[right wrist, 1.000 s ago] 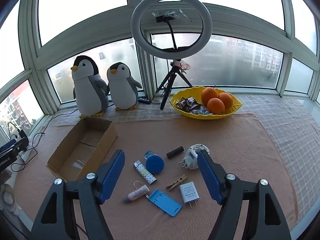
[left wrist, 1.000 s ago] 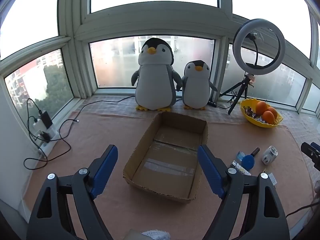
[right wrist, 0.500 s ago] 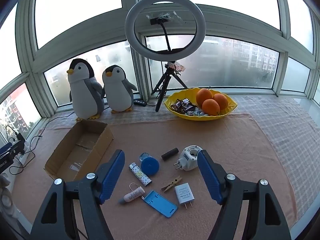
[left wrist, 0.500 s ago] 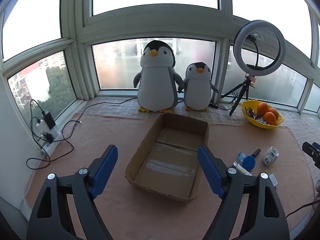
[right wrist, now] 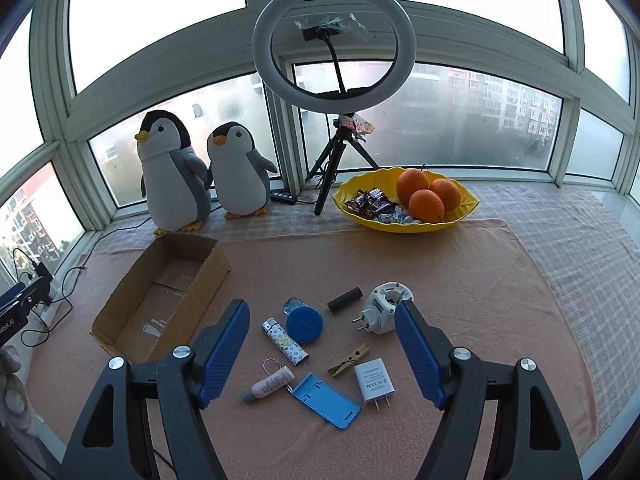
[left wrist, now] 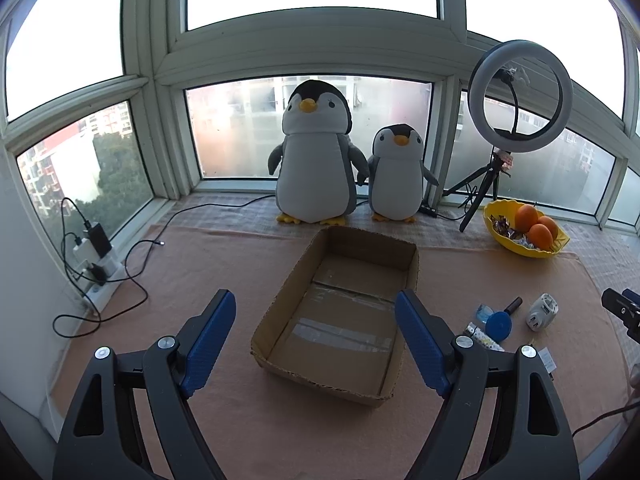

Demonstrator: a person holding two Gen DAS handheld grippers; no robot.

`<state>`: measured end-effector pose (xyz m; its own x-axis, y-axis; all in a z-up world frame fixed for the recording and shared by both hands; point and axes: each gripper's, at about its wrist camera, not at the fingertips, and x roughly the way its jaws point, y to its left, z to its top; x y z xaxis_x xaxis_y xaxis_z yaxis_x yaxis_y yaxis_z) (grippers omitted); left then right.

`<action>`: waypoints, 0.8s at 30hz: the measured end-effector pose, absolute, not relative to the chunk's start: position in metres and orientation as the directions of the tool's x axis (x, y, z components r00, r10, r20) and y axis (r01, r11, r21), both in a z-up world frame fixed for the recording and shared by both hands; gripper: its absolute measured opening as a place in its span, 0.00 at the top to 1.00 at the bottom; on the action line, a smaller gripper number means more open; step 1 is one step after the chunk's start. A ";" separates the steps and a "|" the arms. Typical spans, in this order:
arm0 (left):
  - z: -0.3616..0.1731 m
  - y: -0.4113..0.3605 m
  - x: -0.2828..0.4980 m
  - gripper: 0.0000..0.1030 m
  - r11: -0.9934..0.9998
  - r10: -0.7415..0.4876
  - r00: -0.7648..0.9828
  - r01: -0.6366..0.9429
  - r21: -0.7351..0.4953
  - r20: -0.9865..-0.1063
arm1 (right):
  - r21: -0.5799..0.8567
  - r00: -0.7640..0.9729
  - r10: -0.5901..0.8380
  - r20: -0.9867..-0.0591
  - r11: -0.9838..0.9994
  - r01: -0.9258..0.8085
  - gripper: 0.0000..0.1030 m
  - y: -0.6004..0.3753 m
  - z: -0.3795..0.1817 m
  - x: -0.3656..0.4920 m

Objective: Organize rigid objects

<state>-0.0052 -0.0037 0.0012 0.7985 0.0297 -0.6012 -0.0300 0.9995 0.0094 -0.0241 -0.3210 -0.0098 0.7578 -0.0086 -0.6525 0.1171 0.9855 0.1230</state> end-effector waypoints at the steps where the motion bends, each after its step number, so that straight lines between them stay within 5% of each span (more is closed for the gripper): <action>1: 0.001 -0.004 -0.005 0.20 1.000 0.029 0.798 -0.030 0.008 -0.602 | 0.124 0.757 -0.009 -0.653 0.985 0.119 0.31 -0.321 -0.010 -0.024; 24: 0.002 -0.003 -0.006 0.20 1.000 0.023 0.797 -0.023 0.009 -0.603 | 0.134 0.742 -0.002 -0.670 0.983 0.124 0.31 -0.318 -0.013 -0.021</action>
